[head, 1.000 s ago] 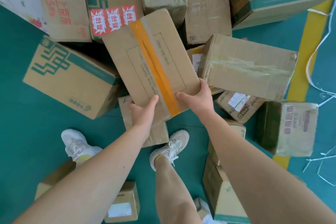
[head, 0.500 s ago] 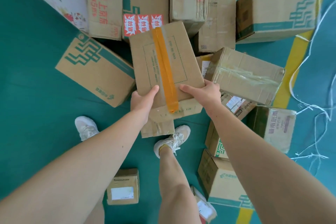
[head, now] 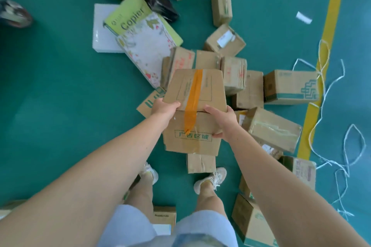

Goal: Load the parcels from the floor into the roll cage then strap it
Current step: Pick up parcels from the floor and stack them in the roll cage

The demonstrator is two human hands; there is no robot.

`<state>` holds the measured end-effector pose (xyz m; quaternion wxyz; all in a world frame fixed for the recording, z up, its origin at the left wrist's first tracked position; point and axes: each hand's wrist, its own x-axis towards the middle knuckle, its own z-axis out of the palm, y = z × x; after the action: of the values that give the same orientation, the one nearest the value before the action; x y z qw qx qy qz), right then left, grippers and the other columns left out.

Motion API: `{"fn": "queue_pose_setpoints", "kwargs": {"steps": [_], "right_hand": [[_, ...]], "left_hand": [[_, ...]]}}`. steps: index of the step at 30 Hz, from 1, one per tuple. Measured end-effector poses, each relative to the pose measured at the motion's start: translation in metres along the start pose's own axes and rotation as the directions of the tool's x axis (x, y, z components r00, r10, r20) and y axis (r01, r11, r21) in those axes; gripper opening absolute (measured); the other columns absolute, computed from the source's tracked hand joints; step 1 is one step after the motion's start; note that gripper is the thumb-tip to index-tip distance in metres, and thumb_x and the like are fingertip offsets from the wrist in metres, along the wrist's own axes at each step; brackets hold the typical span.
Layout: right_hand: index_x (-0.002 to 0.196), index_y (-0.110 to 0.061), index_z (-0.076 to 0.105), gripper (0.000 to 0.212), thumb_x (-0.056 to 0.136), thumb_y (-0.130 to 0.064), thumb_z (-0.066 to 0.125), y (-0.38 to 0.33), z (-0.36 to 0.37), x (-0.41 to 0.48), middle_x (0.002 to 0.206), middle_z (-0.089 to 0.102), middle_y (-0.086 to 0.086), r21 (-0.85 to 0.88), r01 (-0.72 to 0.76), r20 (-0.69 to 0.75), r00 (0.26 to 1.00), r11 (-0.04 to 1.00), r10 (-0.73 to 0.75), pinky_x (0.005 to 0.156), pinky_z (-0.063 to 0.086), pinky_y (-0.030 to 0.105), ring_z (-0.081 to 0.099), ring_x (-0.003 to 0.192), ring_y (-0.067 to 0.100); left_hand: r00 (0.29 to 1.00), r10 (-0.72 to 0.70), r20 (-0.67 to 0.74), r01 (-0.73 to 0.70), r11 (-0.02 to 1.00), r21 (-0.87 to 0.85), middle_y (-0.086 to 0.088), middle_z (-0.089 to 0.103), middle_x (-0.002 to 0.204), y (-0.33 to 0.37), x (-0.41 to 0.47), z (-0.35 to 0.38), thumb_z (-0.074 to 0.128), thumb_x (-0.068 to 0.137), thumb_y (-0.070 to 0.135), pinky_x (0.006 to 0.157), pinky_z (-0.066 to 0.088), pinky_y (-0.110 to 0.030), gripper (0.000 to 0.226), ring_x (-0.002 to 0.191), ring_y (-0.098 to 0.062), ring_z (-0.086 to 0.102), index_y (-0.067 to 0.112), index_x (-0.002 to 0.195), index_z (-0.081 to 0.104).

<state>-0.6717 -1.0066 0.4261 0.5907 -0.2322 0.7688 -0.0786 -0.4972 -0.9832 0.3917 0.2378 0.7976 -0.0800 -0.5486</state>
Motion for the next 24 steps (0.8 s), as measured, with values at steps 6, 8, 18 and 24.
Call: {"fn": "queue_pose_setpoints", "kwargs": {"steps": [6, 8, 18, 24], "right_hand": [[0.124, -0.03, 0.039, 0.053, 0.086, -0.03, 0.076, -0.069, 0.089, -0.089, 0.099, 0.05, -0.002, 0.038, 0.08, 0.066, 0.994, 0.996, -0.082, 0.079, 0.055, 0.053, 0.054, 0.095, 0.023], [0.123, -0.028, 0.042, 0.052, 0.085, -0.031, 0.077, -0.089, 0.121, -0.113, 0.097, 0.05, -0.002, 0.013, 0.116, 0.074, 0.99, 0.993, -0.117, 0.09, 0.053, 0.057, 0.052, 0.101, 0.025], [0.134, -0.021, 0.043, 0.056, 0.088, -0.03, 0.074, -0.16, 0.284, -0.221, 0.096, 0.051, -0.001, -0.164, 0.332, 0.321, 0.908, 0.929, -0.268, 0.078, 0.054, 0.052, 0.052, 0.08, 0.019], [0.134, -0.02, 0.042, 0.059, 0.086, -0.027, 0.076, -0.186, 0.374, -0.277, 0.102, 0.054, 0.001, -0.206, 0.46, 0.487, 0.814, 0.864, -0.318, 0.067, 0.051, 0.048, 0.053, 0.082, 0.019]], "left_hand": [[0.997, 0.057, -0.051, -0.062, 0.993, -0.103, -0.008, 0.066, 0.109, 0.051, -0.014, -0.134, 0.076, 0.082, 0.028, 0.074, 0.055, -0.036, 0.047, 0.091, -0.025, 0.065, 0.009, 0.122, 0.058], [0.996, 0.052, -0.069, -0.063, 0.983, -0.17, -0.01, 0.064, 0.116, 0.063, -0.017, -0.179, 0.08, 0.078, 0.029, 0.08, 0.056, -0.04, 0.062, 0.096, -0.028, 0.065, 0.008, 0.13, 0.053], [0.984, 0.009, -0.179, -0.081, 0.915, -0.396, -0.009, 0.059, 0.098, 0.078, -0.052, -0.387, 0.073, 0.087, 0.028, 0.082, 0.049, -0.047, 0.04, 0.09, -0.029, 0.056, 0.011, 0.114, 0.049], [0.953, -0.012, -0.303, -0.175, 0.795, -0.581, -0.007, 0.058, 0.12, 0.062, -0.08, -0.482, 0.072, 0.088, 0.027, 0.102, 0.033, -0.066, 0.051, 0.109, -0.032, 0.052, 0.017, 0.131, 0.047]]}}
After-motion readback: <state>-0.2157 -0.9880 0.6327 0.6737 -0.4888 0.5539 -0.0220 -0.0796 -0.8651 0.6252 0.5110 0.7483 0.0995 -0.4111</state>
